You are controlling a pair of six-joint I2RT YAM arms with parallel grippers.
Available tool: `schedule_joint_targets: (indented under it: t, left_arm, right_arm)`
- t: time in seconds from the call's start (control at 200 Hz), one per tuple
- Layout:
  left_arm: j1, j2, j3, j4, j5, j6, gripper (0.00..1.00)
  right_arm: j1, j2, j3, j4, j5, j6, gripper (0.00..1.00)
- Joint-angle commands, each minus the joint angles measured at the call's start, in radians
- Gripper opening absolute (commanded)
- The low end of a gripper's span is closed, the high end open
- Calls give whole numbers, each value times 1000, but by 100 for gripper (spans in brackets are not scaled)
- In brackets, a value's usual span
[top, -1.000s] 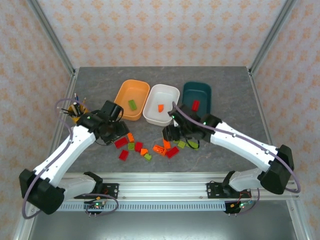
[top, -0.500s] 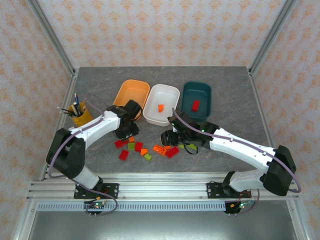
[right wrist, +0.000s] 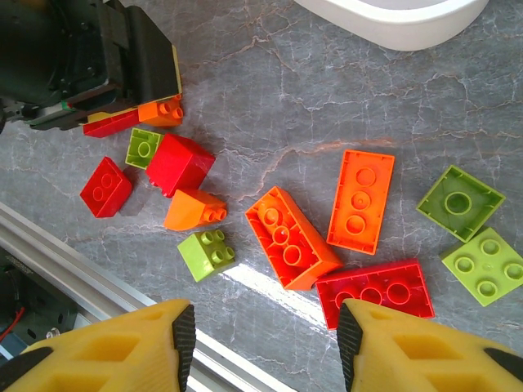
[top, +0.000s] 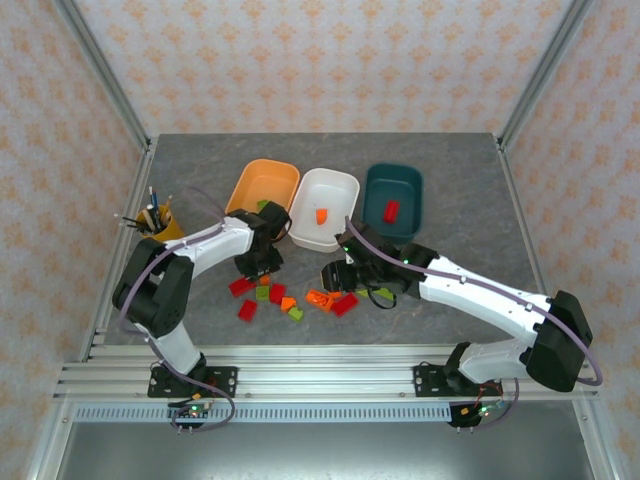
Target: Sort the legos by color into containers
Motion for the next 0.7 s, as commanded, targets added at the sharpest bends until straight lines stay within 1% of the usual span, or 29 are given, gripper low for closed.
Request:
schedule_joint_targets:
  t: [0.0,0.125,0.185,0.275,0.37,0.475,0.55,0.56,0.616,0.696]
  left_arm:
    - [8,30,32,6,-49,8,36]
    - [9,54,32,14,-49,14,34]
    - [8,57,30,19,-54,16,30]
    - [7,41,31,24,-61,21,25]
    - [-1,4,61,-16,-82,33,22]
    - [-41,-59,171,-107,-134,71,22]
    - [-64,-70,263,-144,-132,104,22]
    - [-66,-69,276,-149,-130,109,22]
    - [-79,-42,357,-174,-118,135,22]
    - [-95,30,484,-211,-106,173,22]
  right_arm:
    - [6,-14,-1,-4,8,7,51]
    - [5,-15,-1,-10,11,10,51]
    - [5,-16,-2,-11,13,11,51]
    - [5,-19,1,-17,22,15,50]
    - [5,-38,10,-41,65,15,49]
    - [2,-84,51,-103,181,23,49]
    - [-18,-99,78,-138,271,54,50]
    - [-23,-121,81,-140,278,59,50]
    - [-58,-144,91,-142,294,78,51]
    - [-112,-149,106,-133,280,97,54]
